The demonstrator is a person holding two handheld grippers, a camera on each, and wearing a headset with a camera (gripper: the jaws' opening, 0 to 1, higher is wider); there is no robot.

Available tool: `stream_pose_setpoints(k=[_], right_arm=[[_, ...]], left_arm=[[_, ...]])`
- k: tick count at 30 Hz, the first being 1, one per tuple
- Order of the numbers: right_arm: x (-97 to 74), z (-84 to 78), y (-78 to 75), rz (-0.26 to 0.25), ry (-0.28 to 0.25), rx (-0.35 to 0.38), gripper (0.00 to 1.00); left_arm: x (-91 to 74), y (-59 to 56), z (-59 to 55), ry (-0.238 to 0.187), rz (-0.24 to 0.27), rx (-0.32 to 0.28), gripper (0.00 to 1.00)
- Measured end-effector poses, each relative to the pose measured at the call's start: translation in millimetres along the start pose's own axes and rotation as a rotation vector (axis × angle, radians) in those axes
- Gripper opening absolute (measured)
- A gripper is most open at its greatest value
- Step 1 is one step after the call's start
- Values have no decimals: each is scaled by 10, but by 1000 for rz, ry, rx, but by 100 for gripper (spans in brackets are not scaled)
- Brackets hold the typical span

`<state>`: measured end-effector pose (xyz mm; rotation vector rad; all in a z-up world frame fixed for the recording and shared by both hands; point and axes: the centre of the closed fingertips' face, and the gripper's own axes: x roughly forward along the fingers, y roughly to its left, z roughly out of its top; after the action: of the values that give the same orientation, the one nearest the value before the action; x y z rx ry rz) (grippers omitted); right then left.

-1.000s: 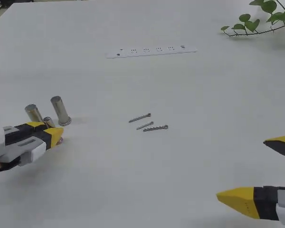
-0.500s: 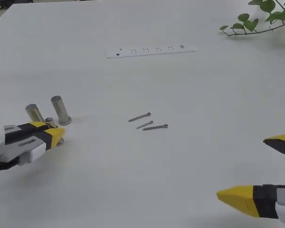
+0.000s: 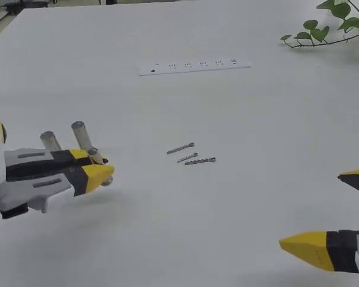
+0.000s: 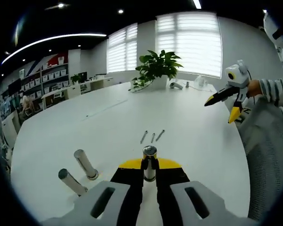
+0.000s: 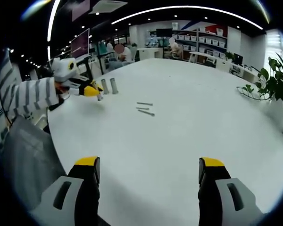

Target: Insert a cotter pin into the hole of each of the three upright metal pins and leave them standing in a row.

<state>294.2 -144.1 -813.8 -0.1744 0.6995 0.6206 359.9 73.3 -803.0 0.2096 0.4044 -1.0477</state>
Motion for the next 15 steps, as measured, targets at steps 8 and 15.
stream_pose_setpoints(k=[8, 15], right_arm=[[-12, -21, -15, -4, 8, 5, 87], [-17, -18, -60, -14, 11, 10, 87]], left_arm=[[93, -448, -207, 96, -194, 83, 7], [145, -560, -279, 105, -236, 82, 7]])
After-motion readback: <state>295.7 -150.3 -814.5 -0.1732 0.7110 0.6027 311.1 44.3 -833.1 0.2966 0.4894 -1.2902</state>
